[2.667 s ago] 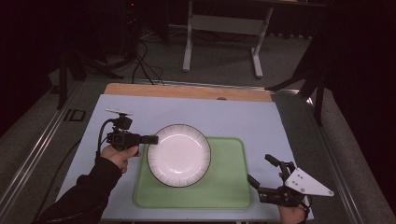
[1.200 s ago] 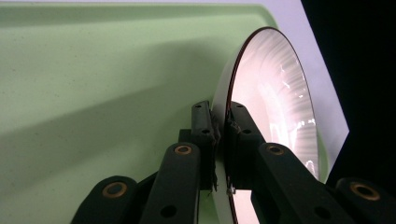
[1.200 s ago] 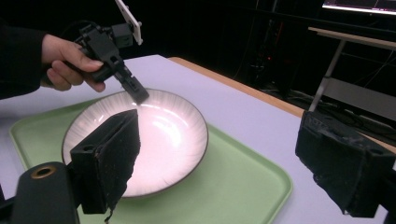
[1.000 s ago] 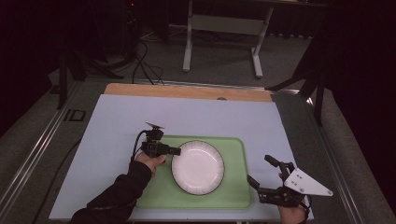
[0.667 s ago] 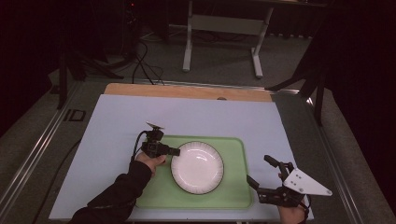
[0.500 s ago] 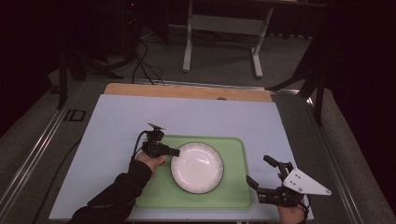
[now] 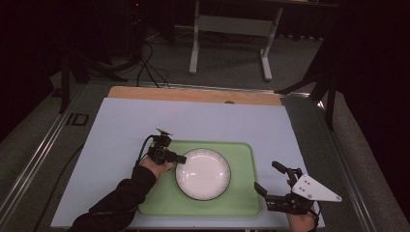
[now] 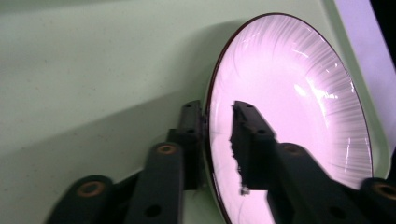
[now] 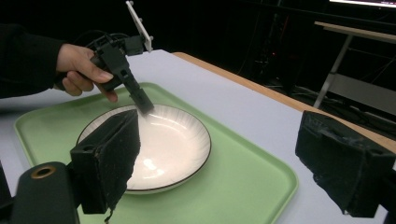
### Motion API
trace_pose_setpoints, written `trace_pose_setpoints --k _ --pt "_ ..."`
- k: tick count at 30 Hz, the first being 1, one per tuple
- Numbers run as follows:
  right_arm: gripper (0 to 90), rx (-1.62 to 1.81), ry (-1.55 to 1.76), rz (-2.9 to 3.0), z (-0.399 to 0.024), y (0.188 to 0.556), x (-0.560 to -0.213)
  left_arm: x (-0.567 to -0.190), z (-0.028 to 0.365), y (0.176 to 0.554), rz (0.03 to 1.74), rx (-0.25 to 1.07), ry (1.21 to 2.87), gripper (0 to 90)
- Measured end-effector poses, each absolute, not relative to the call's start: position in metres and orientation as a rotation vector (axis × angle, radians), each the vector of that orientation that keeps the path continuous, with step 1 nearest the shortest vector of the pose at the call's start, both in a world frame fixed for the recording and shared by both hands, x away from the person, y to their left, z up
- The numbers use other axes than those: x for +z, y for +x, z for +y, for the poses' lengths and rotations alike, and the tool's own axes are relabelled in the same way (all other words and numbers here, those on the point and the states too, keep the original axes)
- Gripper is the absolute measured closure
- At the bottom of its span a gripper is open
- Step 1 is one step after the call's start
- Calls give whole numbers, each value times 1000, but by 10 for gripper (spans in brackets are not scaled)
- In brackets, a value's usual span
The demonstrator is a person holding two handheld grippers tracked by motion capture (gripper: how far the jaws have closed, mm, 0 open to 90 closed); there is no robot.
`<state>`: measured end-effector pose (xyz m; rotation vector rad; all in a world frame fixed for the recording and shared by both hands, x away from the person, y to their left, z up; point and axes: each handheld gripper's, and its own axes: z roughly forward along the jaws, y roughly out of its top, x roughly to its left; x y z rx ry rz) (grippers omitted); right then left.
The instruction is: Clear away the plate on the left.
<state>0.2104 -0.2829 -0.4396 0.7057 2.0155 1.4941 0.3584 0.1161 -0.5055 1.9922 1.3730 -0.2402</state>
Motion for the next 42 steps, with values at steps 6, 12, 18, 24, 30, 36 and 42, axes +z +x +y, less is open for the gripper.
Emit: trace_pose_setpoints --k 6,12,18,24,30,36,42 --pt "138 1492 713 2014 -284 210 -439 -487 123 353 1337 -182 1978 666" --pt "138 1491 711 2016 -284 210 -439 -464 137 345 1216 -132 1901 555" --pt "138 1484 715 2023 -283 211 -440 -442 144 328 1036 -132 1898 318" --pt "138 1484 715 2026 -283 211 -440 -427 149 311 966 -53 1937 150" --pt "138 1484 713 2028 -282 211 -440 -417 158 296 920 -10 1931 27" --pt "138 1484 708 2023 -281 210 -439 -411 165 280 893 67 1962 16" --pt "138 1482 709 2024 -281 210 -439 -410 176 265 895 98 1940 16"
